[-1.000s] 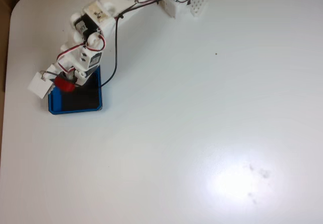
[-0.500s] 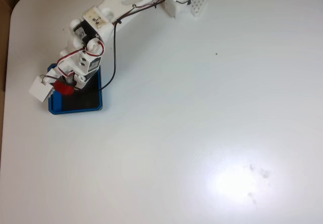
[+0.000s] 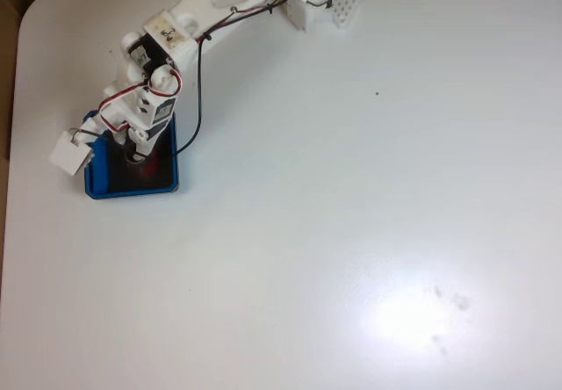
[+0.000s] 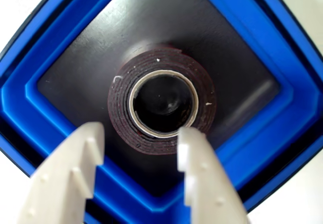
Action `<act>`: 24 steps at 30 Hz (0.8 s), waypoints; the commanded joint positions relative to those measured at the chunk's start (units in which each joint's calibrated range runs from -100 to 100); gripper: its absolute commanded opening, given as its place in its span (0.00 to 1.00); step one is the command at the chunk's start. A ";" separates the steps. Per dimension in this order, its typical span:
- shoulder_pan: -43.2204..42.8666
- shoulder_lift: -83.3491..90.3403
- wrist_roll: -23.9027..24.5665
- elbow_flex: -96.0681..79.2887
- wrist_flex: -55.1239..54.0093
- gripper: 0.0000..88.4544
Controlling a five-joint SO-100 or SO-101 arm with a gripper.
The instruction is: Pick the red roll and drop it in the blue box
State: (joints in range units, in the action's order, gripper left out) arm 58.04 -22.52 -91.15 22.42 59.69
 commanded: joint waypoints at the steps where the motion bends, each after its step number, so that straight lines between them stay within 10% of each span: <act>1: 1.61 10.07 -0.09 -3.28 -1.02 0.15; 13: 4.64 56.55 0.00 -46.50 -3.50 0.15; 24: 4.44 92.92 -0.53 -90.08 -31.22 0.15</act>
State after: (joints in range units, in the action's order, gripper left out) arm 62.30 60.63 -91.40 -57.04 35.80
